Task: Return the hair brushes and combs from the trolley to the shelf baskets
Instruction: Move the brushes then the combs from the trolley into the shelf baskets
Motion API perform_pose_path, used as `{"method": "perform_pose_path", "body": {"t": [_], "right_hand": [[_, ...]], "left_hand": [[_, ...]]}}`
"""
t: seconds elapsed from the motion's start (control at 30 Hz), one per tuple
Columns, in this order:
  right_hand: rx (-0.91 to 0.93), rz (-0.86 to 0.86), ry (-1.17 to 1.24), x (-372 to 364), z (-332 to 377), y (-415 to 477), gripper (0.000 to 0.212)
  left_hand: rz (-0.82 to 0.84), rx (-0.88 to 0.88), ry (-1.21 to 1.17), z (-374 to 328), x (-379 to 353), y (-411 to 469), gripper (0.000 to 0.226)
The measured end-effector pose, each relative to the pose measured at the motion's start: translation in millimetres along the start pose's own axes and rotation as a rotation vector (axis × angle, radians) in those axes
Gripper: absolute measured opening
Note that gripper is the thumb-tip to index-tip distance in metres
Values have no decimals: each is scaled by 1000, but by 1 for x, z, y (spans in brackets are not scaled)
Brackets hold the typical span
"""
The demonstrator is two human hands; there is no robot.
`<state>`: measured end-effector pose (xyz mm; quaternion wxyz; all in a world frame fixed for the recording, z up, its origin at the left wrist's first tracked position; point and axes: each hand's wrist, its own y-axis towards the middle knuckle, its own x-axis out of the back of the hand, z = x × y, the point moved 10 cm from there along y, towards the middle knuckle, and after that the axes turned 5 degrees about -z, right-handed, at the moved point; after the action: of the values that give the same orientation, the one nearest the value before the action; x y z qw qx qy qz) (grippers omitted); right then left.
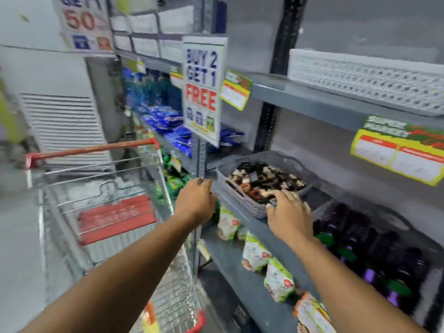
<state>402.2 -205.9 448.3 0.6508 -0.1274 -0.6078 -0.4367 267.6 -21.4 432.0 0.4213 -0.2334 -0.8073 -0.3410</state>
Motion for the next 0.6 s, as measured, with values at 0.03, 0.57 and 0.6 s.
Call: {"method": "perform_pose_path", "body": {"t": [0.03, 0.57, 0.6], "right_hand": [[39, 21, -2, -10, 18, -1, 41], [239, 632, 208, -224, 233, -61, 49], [224, 674, 206, -243, 239, -65, 48]], "left_hand": [[-3, 45, 12, 23, 6, -8, 43], [143, 843, -36, 338, -36, -147, 46], [160, 892, -62, 352, -51, -157, 46]]}}
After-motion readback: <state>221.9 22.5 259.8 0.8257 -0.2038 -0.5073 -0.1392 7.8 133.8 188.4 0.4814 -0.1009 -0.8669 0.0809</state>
